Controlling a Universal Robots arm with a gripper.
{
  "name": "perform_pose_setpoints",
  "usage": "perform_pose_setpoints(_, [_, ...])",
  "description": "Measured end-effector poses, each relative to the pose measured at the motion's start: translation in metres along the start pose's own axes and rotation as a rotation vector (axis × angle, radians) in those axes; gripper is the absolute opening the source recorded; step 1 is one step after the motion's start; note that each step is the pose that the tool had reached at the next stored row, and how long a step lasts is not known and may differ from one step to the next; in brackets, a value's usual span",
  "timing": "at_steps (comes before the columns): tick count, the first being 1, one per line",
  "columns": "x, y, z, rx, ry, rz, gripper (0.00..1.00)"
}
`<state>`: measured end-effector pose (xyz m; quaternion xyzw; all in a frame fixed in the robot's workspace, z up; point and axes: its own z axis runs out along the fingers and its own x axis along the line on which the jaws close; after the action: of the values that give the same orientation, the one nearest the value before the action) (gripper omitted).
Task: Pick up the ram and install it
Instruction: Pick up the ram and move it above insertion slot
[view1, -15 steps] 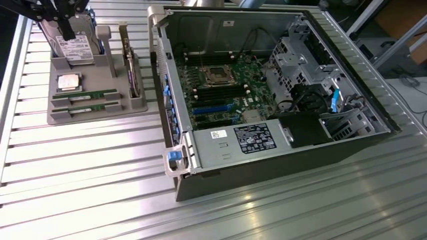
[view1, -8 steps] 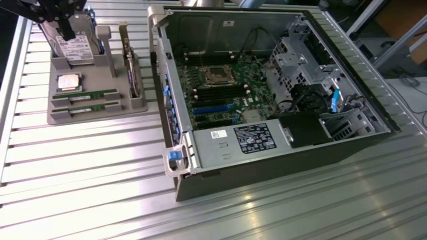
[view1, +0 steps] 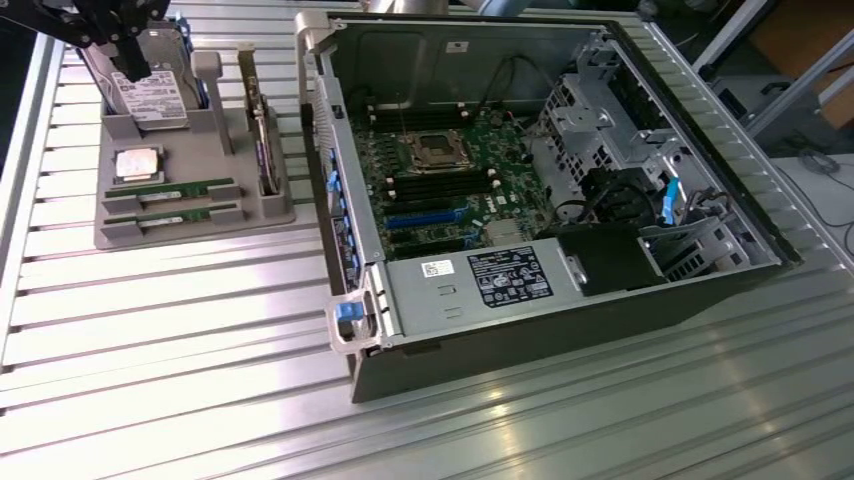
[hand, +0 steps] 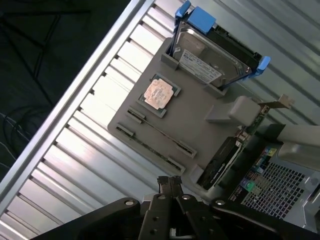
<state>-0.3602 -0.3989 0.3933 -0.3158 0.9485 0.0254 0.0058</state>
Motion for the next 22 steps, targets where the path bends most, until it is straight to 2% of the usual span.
perform_pose_setpoints(3, [0.0, 0.0, 0.0, -0.0014, 0.0023, -0.053, 0.11])
perform_pose_setpoints(12, [0.0, 0.0, 0.0, -0.0034, 0.0057, -0.128, 0.11])
perform_pose_setpoints(15, [0.0, 0.0, 0.0, -0.0052, 0.0086, -0.193, 0.11])
perform_pose_setpoints(22, [0.0, 0.0, 0.0, -0.0075, 0.0124, -0.278, 0.11])
